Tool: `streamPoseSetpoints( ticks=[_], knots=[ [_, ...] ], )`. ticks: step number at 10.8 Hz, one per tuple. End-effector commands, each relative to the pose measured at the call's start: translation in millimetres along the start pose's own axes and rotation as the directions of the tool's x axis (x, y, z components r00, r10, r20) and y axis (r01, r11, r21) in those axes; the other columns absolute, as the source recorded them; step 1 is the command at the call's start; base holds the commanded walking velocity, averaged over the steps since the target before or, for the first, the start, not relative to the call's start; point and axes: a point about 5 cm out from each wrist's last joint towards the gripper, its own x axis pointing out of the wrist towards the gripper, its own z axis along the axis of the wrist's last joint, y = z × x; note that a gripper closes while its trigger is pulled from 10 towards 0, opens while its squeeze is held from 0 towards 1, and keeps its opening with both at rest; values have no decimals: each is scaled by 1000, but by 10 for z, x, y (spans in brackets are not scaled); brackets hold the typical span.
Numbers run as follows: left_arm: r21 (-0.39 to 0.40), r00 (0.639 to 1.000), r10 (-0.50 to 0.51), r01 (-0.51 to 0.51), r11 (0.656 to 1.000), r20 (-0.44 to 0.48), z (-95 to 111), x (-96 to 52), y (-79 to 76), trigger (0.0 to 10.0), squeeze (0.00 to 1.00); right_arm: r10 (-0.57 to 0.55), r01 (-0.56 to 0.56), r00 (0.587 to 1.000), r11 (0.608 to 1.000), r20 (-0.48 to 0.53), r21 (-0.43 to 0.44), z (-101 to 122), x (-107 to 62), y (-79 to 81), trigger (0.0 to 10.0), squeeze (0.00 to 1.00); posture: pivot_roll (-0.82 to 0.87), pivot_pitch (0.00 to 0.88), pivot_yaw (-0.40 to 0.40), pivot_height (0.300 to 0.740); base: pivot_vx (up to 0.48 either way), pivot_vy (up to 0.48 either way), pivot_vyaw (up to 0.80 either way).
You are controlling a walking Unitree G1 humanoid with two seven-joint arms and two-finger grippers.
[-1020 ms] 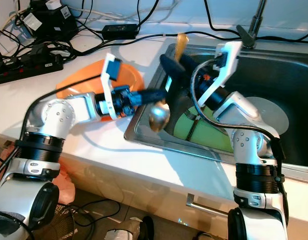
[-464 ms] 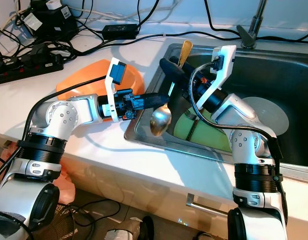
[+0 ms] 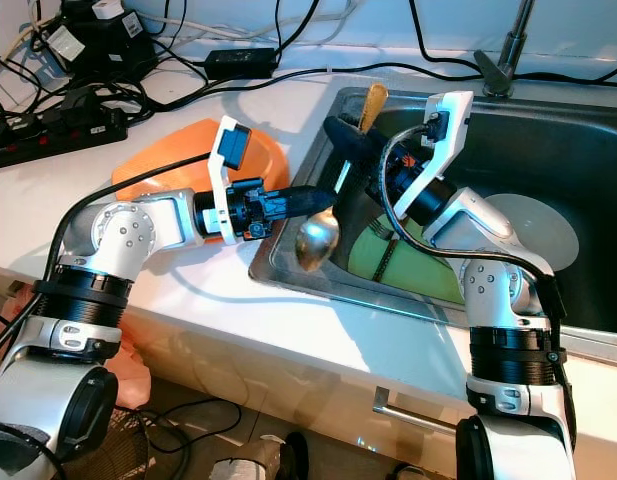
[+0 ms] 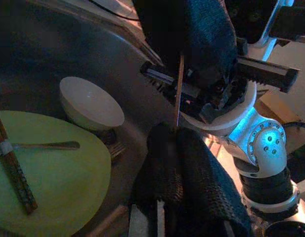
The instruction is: Kitchen organization
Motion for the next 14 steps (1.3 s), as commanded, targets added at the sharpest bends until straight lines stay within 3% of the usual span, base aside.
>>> streamPoseSetpoints(
  ticks=[1, 9, 10, 11, 14],
  knots=[
    [30, 1000, 14, -14, 999, 8, 58, -76, 4, 0, 0, 2, -2, 1000, 1000, -6, 16, -32, -5, -4, 0, 0, 96, 118, 155, 740, 0, 0, 0],
    [66, 999, 42, -44, 997, 28, 112, -139, 44, 0, 0, 0, 0, 1000, 1000, -7, 13, -38, -11, -4, 0, 0, 96, 119, 149, 740, 0, 0, 0],
    [106, 998, 50, -53, 993, 30, 106, -136, 40, 10000, 8, -1, 1, 1000, 1000, -8, 12, -39, -9, -5, 0, 0, 96, 119, 149, 740, 0, 0, 0],
    [99, 1000, 18, -20, 995, 15, 85, -142, 12, 10000, 1000, 0, 1, 1000, 1000, -8, 11, -41, -6, -4, 0, 0, 96, 119, 149, 740, 0, 0, 0],
    [119, 1000, 26, -28, 993, 12, 80, -149, 18, 10000, 1000, -9, 9, 1000, 1000, -2, 10, -39, 6, -15, 0, 0, 102, 115, 147, 740, 0, 0, 0]
  ],
)
